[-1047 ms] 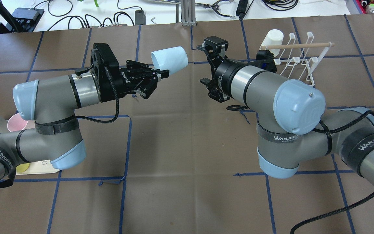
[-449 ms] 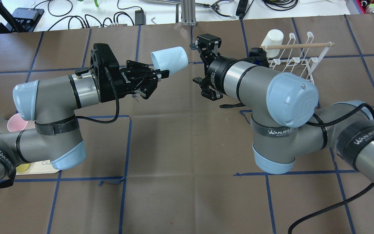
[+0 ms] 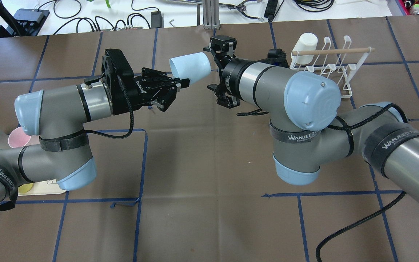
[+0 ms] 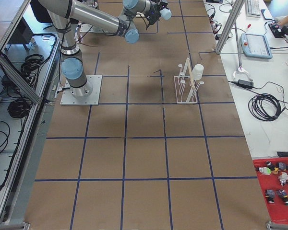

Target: Transfer IKEA cup to right arm and place on rack

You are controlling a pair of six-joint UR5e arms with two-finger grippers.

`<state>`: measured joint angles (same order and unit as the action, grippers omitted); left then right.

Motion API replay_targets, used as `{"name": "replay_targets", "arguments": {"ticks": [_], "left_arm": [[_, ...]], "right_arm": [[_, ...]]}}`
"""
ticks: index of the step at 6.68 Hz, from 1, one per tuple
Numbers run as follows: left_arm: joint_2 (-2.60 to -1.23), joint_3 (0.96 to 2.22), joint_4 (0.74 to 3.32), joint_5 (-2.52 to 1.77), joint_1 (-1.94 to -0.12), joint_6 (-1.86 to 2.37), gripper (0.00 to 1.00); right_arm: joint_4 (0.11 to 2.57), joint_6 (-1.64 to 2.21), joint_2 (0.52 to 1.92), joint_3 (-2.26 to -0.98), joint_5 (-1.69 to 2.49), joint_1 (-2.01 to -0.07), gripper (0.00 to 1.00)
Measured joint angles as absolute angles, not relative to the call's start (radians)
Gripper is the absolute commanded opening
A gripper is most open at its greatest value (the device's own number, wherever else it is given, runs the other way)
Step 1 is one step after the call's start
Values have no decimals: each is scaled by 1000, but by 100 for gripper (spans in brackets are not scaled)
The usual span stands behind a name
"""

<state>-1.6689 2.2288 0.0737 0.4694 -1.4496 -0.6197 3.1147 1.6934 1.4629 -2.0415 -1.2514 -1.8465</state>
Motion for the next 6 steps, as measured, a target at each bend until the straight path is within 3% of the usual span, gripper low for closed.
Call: {"name": "replay_targets", "arguments": {"ticks": [6], "left_arm": [[-1669,2229,74,469,-1451,-620,6]], "right_arm": [[3111,1695,1392,-1990,-1255,-1872,93]]}}
